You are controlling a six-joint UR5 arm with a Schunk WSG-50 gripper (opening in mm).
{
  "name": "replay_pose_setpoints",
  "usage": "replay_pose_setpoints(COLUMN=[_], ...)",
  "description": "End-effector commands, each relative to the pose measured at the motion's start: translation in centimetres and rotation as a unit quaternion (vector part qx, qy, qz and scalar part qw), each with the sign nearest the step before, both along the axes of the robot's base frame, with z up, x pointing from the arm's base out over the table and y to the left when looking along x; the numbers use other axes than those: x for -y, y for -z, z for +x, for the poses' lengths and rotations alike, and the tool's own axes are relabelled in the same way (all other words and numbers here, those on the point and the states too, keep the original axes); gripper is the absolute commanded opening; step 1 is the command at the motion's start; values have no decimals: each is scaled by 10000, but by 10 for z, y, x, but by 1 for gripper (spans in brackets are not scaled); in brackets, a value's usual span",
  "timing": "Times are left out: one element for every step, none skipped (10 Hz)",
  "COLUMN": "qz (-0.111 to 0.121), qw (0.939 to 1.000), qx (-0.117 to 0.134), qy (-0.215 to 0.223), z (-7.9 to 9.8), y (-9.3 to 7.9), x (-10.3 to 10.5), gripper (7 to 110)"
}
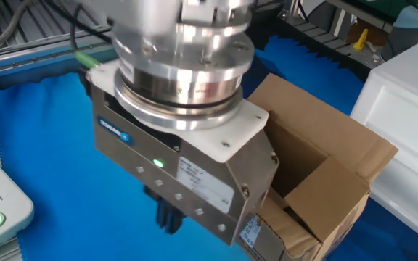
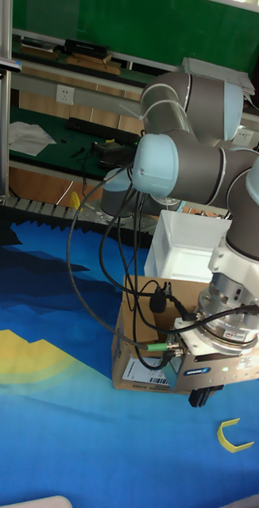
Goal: Cover the box
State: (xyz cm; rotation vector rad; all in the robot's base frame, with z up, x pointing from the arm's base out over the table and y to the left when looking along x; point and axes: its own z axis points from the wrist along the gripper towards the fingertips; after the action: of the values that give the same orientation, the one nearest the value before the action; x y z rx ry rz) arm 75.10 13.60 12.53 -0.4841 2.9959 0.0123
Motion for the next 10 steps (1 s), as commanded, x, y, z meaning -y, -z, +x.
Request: replay_pose_setpoints(qz=[138, 160, 153, 146, 153, 162, 147, 140, 148, 171], qw=[9997, 9996, 9995, 9994, 9993, 9992, 9992, 9992, 9991, 9990], qx=[-165, -211, -272, -303, -326, -341, -349, -373, -388, -403], qy=[-84, -101, -103, -104, -105, -91, -90, -83, -76, -78], z=[-12, -17, -22, -26, -29, -30, -30, -32, -33, -34], y=[8, 4, -3, -9, -12, -12, -10, -8, -8, -9], x=[-3, -4, -4, -4, -4, -4, -4, -4, -6, -7], gripper=[7, 7, 7, 7, 7, 7, 7, 7, 7, 7])
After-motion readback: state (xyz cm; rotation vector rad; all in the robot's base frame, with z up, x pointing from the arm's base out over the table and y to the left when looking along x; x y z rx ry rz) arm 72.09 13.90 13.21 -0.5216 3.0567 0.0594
